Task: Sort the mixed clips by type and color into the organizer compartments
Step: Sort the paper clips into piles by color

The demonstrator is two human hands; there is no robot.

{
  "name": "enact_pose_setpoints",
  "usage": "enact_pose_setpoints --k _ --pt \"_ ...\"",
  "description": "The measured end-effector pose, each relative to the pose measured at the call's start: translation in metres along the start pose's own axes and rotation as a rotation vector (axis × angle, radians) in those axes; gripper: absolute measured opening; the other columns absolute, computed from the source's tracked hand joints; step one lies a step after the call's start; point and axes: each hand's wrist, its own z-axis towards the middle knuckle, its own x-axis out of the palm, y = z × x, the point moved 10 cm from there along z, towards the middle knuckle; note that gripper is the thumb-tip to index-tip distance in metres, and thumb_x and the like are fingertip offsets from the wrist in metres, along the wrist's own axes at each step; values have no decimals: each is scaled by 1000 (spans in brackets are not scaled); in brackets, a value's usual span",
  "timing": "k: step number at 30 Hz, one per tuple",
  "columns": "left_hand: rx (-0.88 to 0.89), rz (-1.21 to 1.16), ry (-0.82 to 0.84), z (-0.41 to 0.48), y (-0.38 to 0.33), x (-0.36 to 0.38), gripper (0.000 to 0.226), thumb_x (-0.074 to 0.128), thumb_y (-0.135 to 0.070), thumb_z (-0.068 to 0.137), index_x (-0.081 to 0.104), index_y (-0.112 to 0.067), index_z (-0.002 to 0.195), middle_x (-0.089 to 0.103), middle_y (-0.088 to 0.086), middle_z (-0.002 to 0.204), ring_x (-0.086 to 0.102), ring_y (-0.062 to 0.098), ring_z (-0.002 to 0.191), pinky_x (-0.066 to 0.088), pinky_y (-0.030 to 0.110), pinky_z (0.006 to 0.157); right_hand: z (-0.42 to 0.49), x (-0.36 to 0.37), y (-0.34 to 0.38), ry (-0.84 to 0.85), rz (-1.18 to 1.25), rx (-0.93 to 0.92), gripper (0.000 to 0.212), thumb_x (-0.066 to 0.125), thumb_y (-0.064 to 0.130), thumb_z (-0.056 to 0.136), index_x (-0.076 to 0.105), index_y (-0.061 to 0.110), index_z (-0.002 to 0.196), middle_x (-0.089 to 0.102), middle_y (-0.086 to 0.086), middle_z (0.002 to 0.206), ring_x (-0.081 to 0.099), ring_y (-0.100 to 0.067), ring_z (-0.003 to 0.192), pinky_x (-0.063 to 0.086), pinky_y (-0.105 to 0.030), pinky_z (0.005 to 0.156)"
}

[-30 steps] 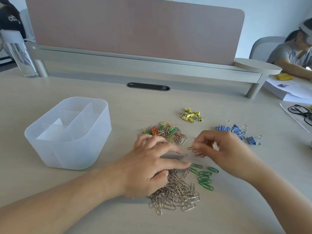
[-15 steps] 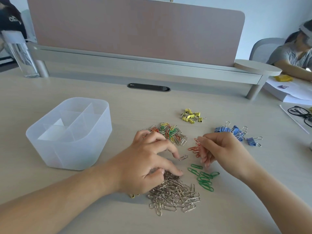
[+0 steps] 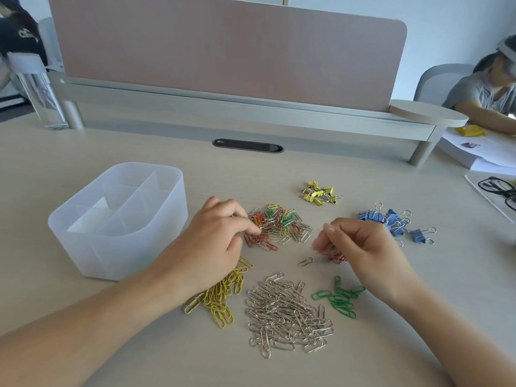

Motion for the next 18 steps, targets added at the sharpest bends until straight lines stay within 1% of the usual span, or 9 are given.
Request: enact_pose_setpoints --k 2,4,6,7,9,11,13,15,18 --pt "-14 36 -7 0 4 -5 44 43 -6 85 75 -30 104 50 -20 95 37 6 99 34 17 90 0 -2 0 -5 -197 -42 22 61 25 93 77 28 78 71 10 74 64 -6 75 53 -26 74" --pt "-13 81 7 -2 4 -7 44 50 0 84 75 -30 104 49 -17 93 36 7 98 31 15 88 0 0 7 15 -396 -131 15 66 32 88 77 36 79 67 18 72 55 -6 82 42 -24 79" --pt "-3 103 18 -2 2 -8 43 51 0 85 76 -30 103 50 -16 92 37 8 97 32 16 86 -1 9 10 96 -543 -190 19 61 54 83 75 44 76 63 20 73 49 -6 85 34 -29 83" --pt "10 104 20 -3 0 -8 43 53 0 85 77 -31 102 51 -16 91 38 9 96 33 16 84 -3 15 10 148 -573 -206 22 56 61 81 73 49 76 62 18 75 49 -7 86 32 -31 85" --pt "56 110 21 -3 -5 -8 44 56 1 84 77 -33 101 52 -16 89 40 10 92 38 20 81 -5 24 10 225 -550 -216 24 50 64 81 72 55 87 57 15 81 48 -10 89 27 -30 91" --pt "117 132 26 -4 -10 -5 47 56 -1 82 75 -38 103 52 -17 89 41 10 88 43 27 75 -4 20 10 189 -544 -217 29 44 55 86 68 56 102 55 20 91 46 -7 95 22 -26 93" --pt "143 165 46 -5 -14 0 49 46 -9 83 72 -42 109 51 -18 92 41 10 88 44 30 74 0 14 8 115 -627 -225 39 38 37 90 62 54 115 55 32 106 42 -3 102 21 -29 94" --pt "153 194 78 -7 -16 7 55 31 -20 83 68 -43 116 50 -18 98 39 10 91 39 28 79 2 12 3 97 -724 -216 51 34 22 88 58 52 122 52 39 118 41 -4 100 22 -36 91" --pt "134 220 137 -11 -19 18 62 21 -29 82 59 -45 128 47 -18 113 37 10 101 34 28 92 1 16 -2 116 -845 -245 58 35 14 83 59 47 124 54 38 122 41 -9 90 25 -39 84"
